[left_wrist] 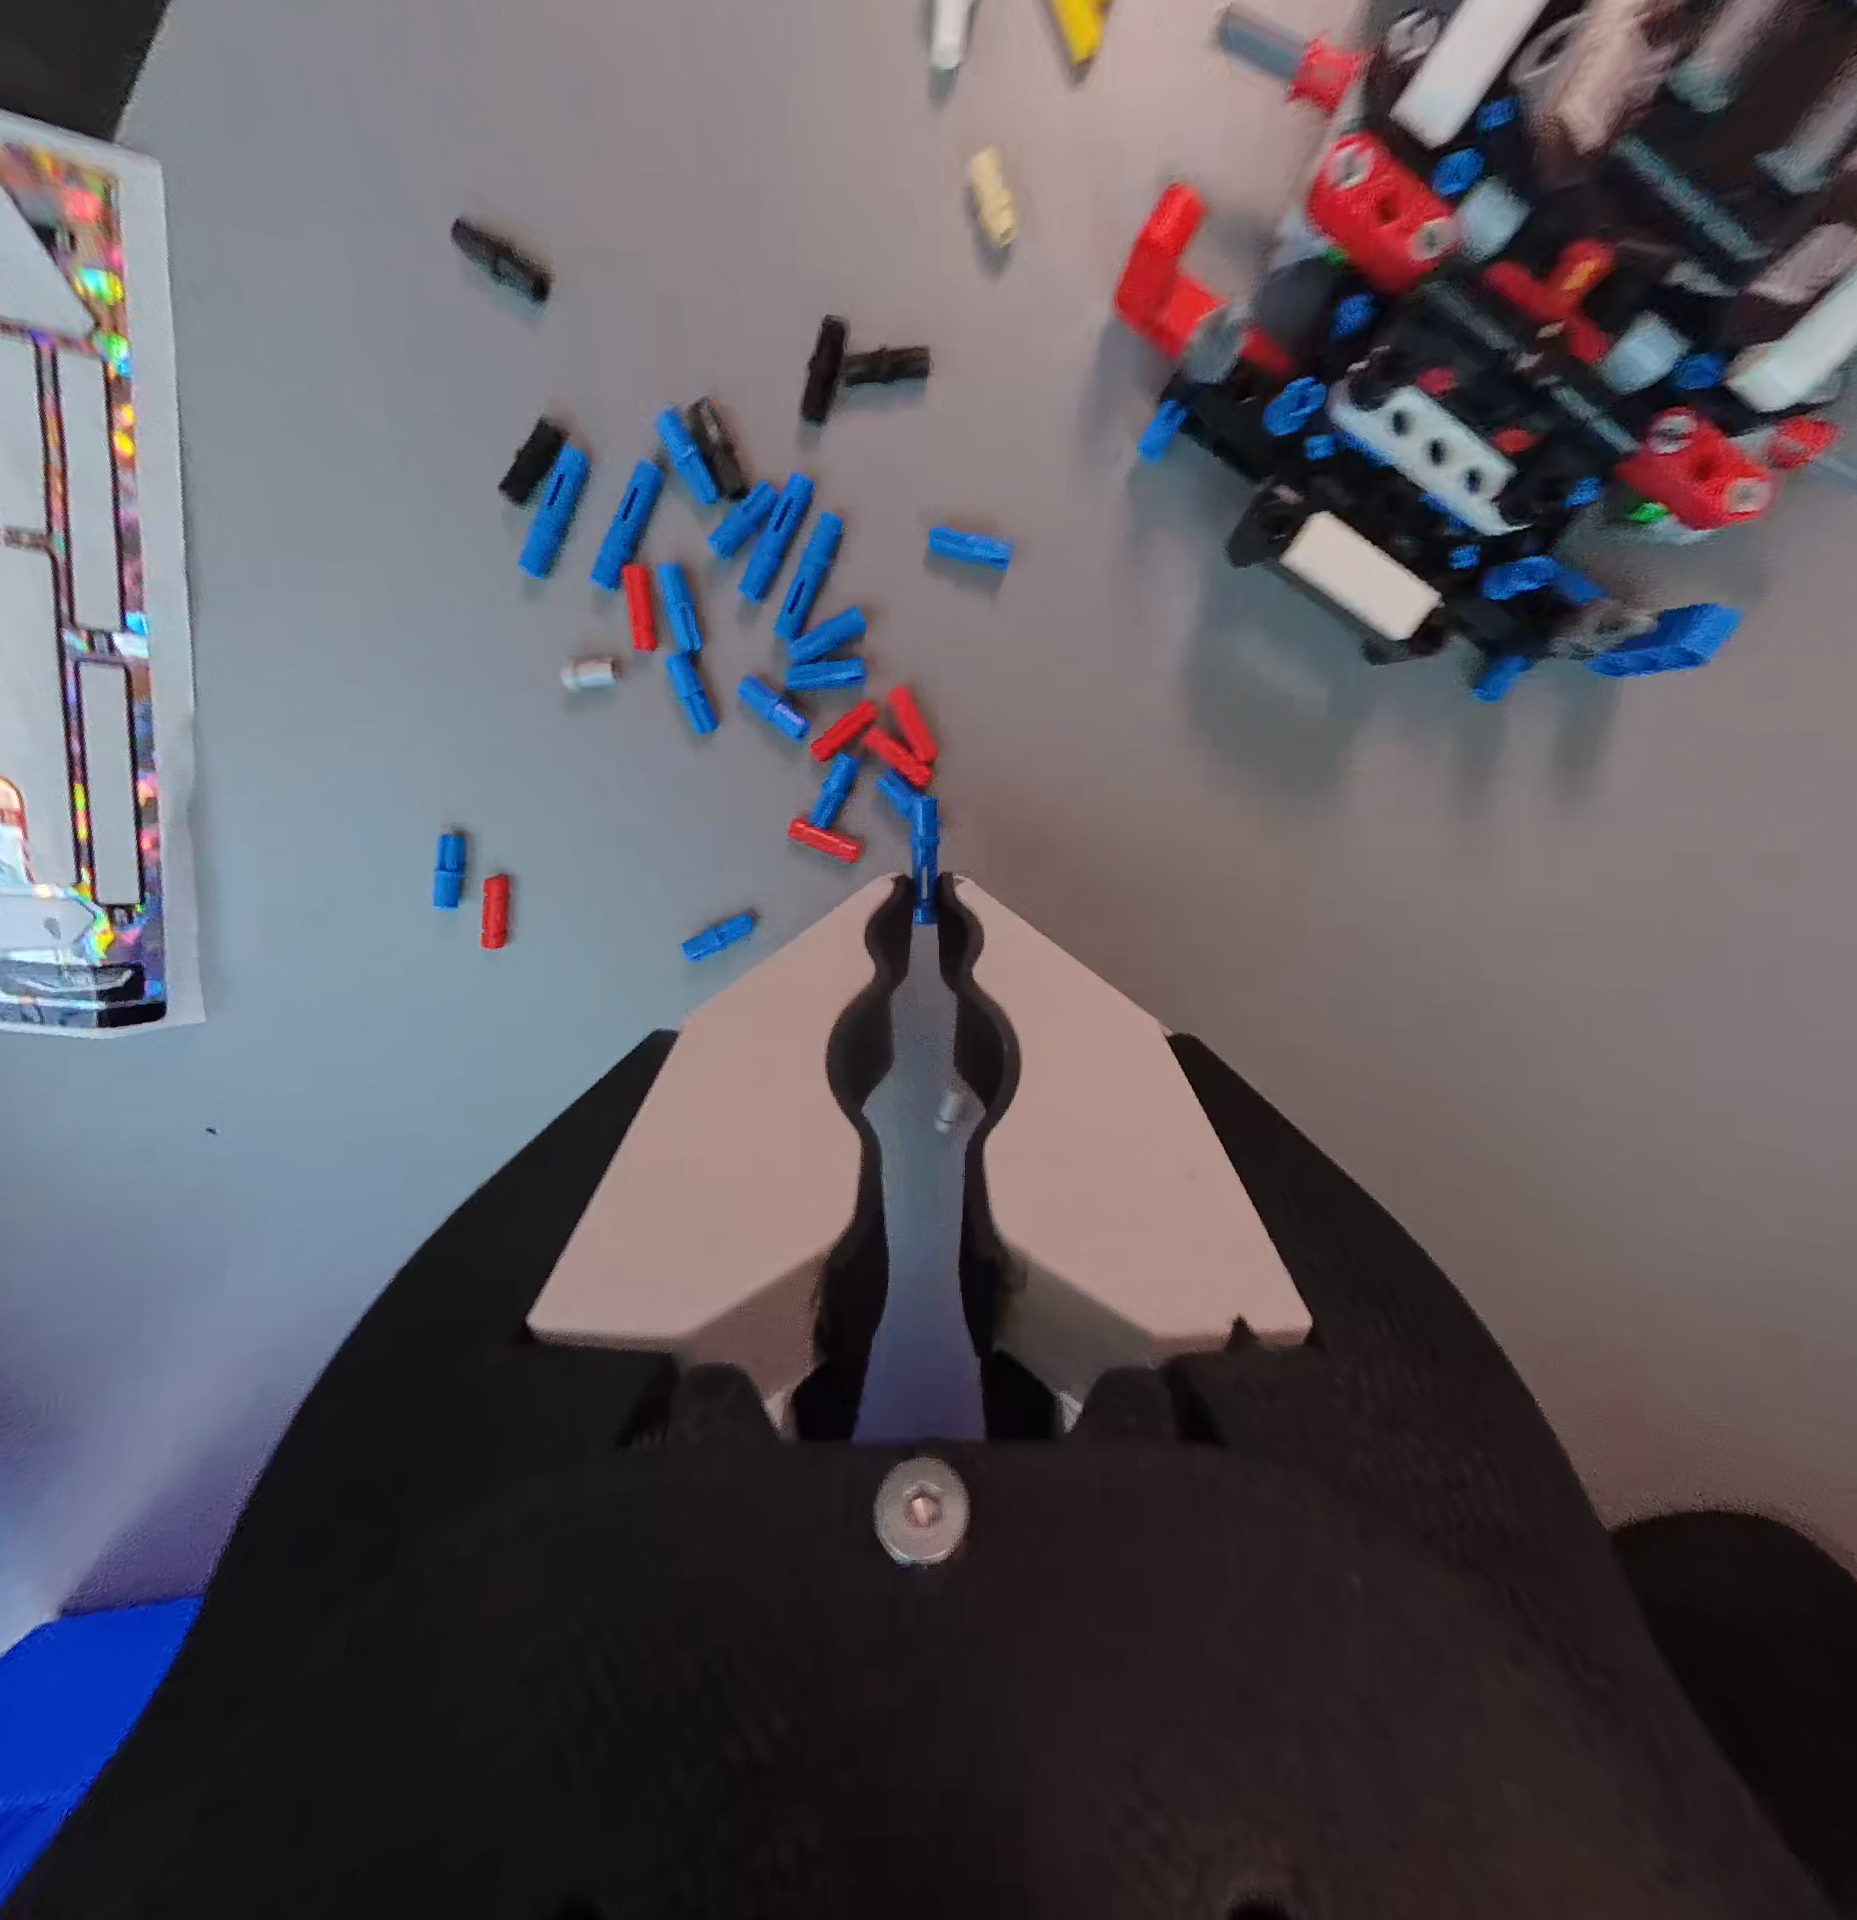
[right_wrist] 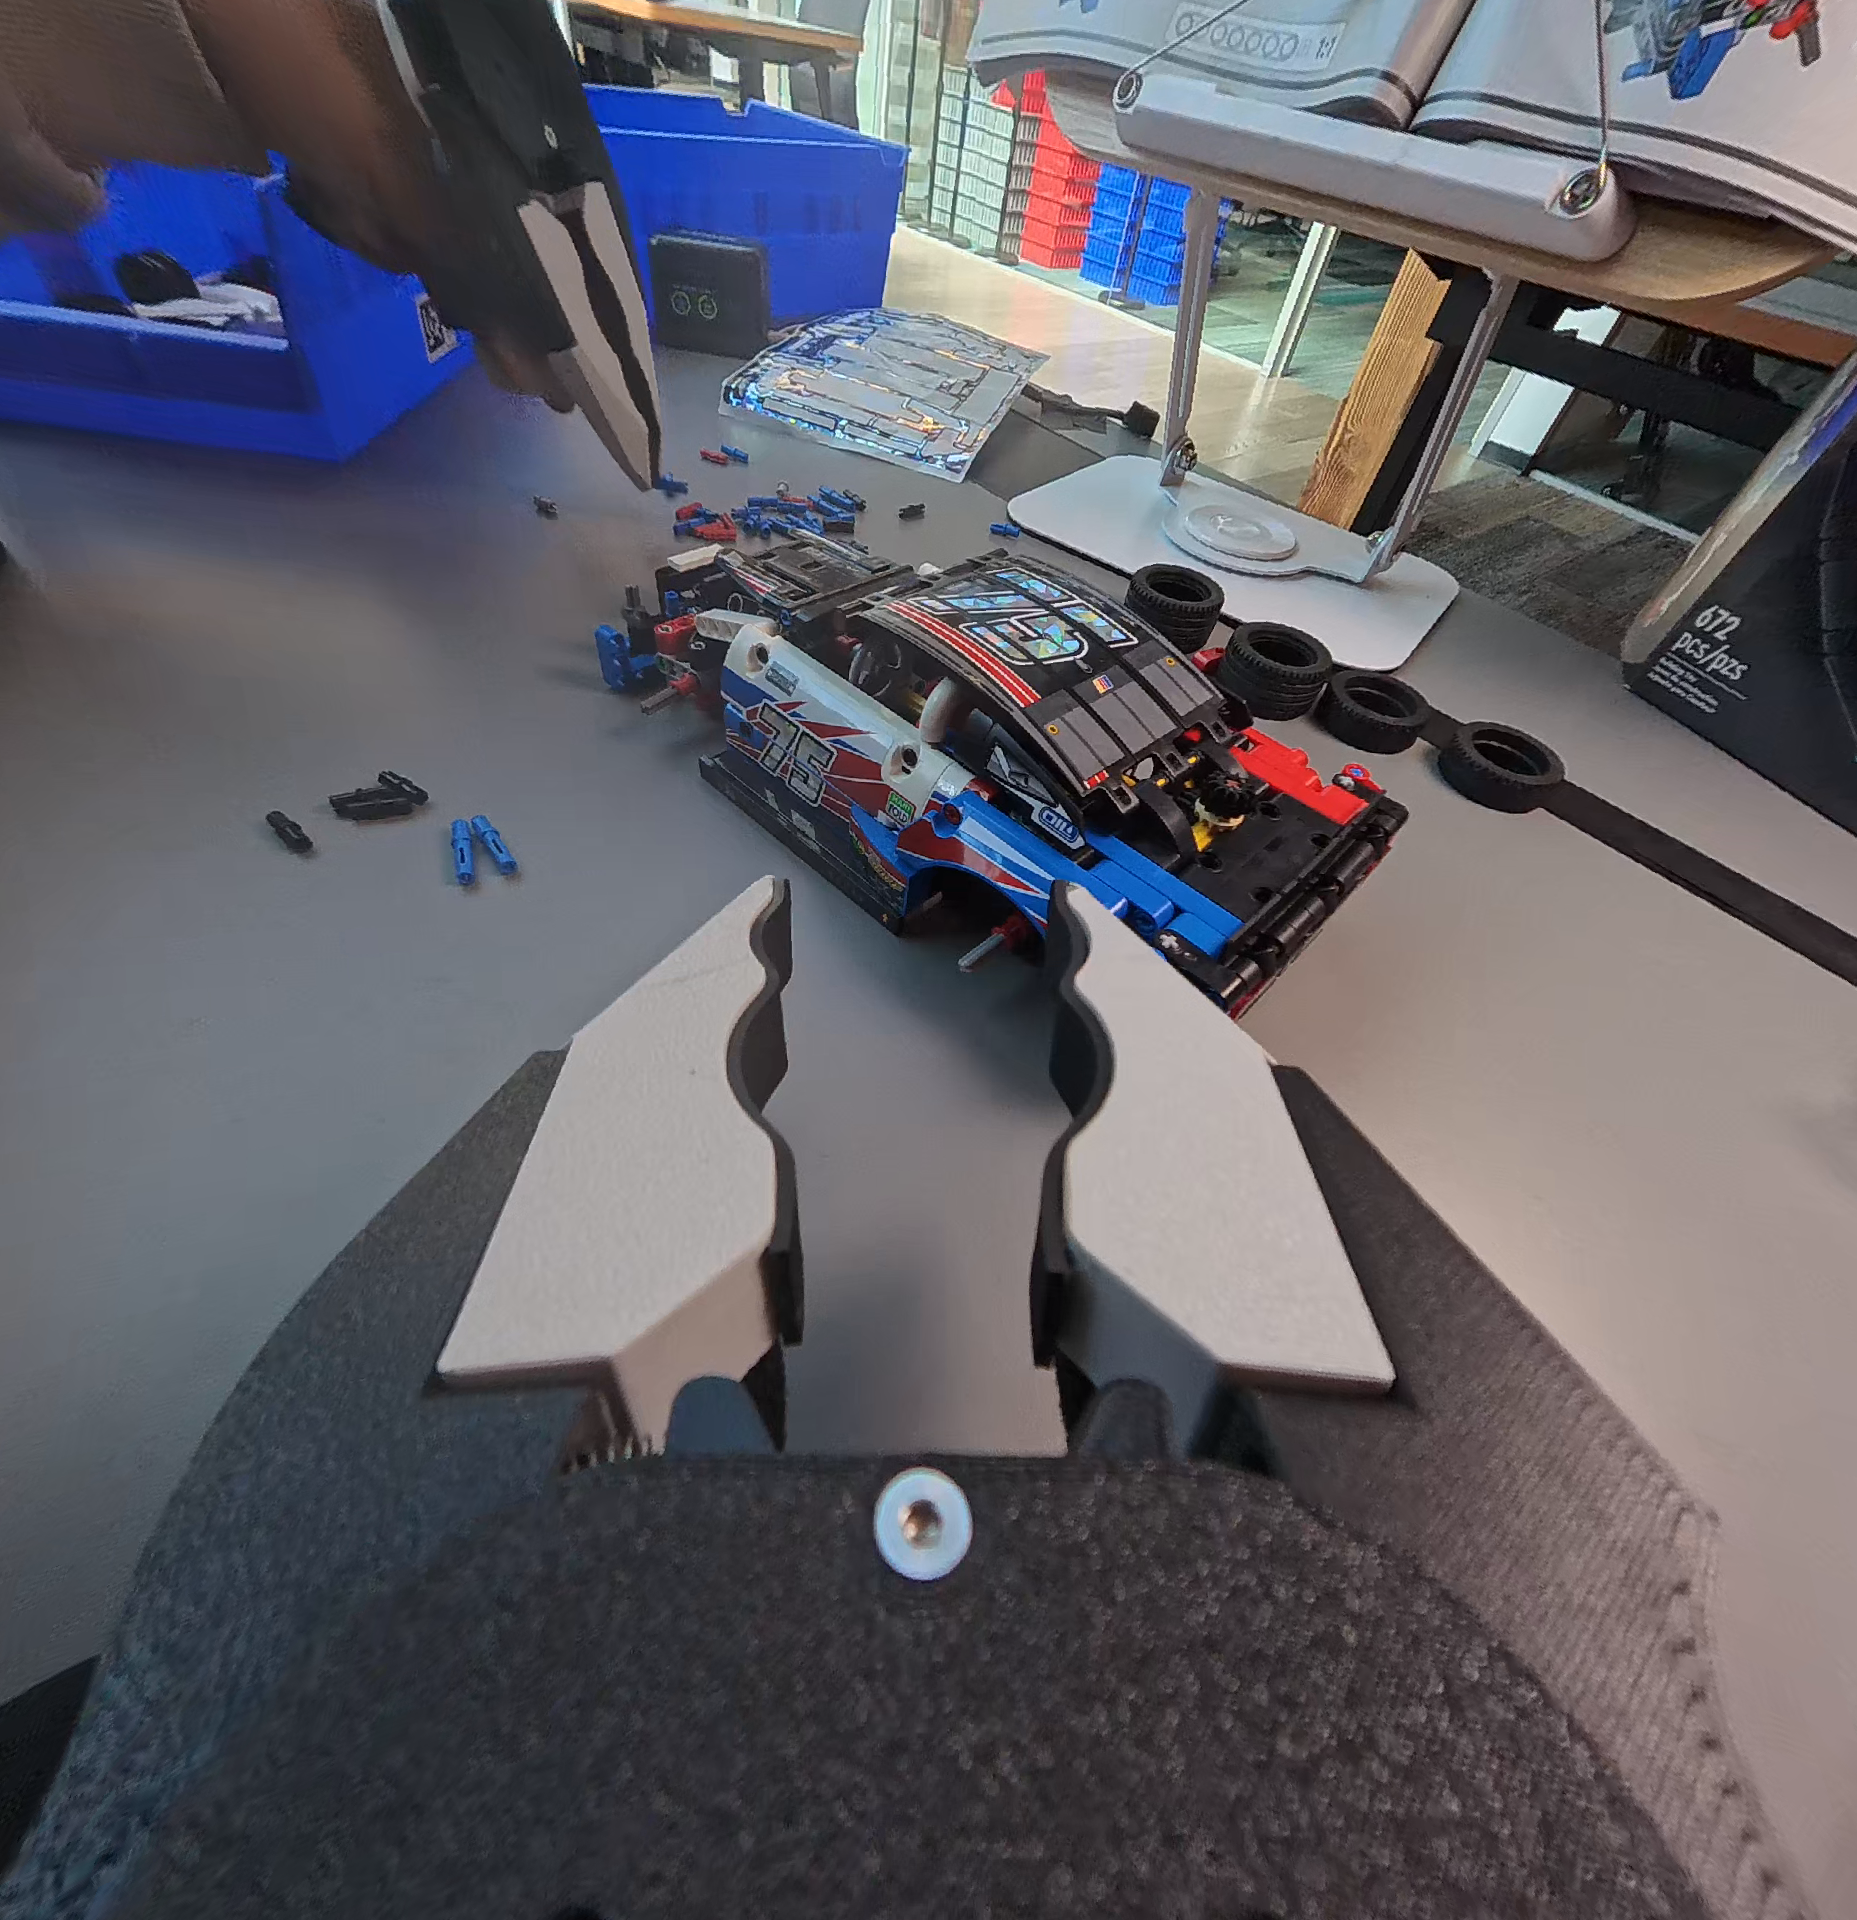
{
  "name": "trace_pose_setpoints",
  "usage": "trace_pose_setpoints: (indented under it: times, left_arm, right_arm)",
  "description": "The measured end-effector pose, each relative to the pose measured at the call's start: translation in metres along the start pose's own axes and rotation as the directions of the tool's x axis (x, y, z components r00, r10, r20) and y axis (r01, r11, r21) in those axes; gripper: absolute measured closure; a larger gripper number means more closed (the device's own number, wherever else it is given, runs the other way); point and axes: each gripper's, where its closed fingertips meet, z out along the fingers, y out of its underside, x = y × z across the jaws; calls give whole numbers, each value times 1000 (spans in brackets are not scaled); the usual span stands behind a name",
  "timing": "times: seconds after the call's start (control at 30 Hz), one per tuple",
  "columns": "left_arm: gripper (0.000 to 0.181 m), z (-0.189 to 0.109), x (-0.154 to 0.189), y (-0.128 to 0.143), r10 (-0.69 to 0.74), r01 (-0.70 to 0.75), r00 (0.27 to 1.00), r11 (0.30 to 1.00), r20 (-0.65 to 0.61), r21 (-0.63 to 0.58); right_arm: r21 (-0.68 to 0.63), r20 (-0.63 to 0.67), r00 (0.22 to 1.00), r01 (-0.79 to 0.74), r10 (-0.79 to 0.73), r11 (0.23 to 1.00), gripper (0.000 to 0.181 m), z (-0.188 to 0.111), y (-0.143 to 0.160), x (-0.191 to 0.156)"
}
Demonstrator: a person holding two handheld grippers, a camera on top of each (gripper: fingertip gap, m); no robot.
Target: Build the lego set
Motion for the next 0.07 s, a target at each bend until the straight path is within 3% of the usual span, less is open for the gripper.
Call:
trace_pose_setpoints:
  times: [0.03,0.07]
  left_arm:
    - [178,-9,11,-6,37,-37,999,999,-12,30]
    - [179,-17,26,-12,69,-68,997,996,-27,55]
  right_arm:
    - [3,-1,1000,0,0,1000,134,0,-1,0]
    - [4,2,1000,-3,3,1000,134,0,-1,0]
